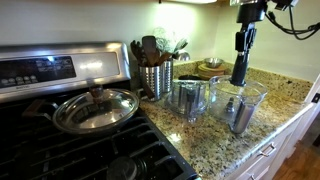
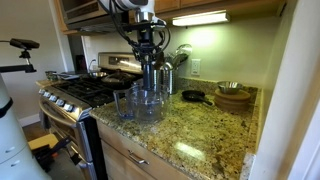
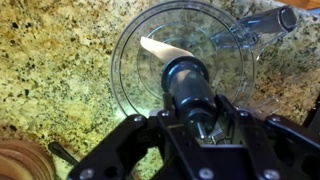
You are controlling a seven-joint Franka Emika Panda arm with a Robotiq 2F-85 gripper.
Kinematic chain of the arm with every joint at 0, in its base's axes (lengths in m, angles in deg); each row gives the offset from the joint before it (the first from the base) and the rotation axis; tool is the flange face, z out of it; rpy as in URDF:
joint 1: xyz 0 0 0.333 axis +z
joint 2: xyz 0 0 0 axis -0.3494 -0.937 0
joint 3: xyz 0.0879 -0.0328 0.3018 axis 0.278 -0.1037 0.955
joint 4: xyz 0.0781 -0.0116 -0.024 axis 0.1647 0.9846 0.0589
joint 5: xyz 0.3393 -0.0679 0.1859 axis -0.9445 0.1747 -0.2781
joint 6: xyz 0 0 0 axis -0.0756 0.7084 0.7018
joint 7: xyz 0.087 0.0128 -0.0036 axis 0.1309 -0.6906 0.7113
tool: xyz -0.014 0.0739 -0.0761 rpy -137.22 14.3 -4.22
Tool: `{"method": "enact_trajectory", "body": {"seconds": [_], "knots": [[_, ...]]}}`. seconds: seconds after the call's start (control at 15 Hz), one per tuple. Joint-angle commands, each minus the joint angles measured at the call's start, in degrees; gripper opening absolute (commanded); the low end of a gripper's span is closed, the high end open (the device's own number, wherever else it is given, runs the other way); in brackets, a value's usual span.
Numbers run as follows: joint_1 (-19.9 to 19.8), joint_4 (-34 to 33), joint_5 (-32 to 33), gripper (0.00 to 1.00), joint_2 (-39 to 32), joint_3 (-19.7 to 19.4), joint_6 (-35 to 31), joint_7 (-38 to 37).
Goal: Put the blades inside the food processor chamber
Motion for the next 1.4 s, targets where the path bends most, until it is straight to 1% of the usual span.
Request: {"method": "enact_trajectory", "body": {"seconds": [0.0,0.33,0.47,0.67,1.0,1.33], "knots": [[0.1,0.8,-1.5,0.19,-2.0,-0.5,-2.1,1.2],[-0.2,1.6,-2.9,0.19,-4.1,-0.6,-3.6,2.6],[-0.4,2.9,-3.1,0.19,-4.4,-0.8,-7.0,3.9],[-0.7,3.9,-3.8,0.19,-5.4,-1.2,-9.3,5.3],[-1.1,5.3,-4.4,0.19,-6.1,-1.9,-11.2,6.9],[-1.7,6.9,-7.6,0.19,-7.3,-2.8,-15.3,11.0]]}}
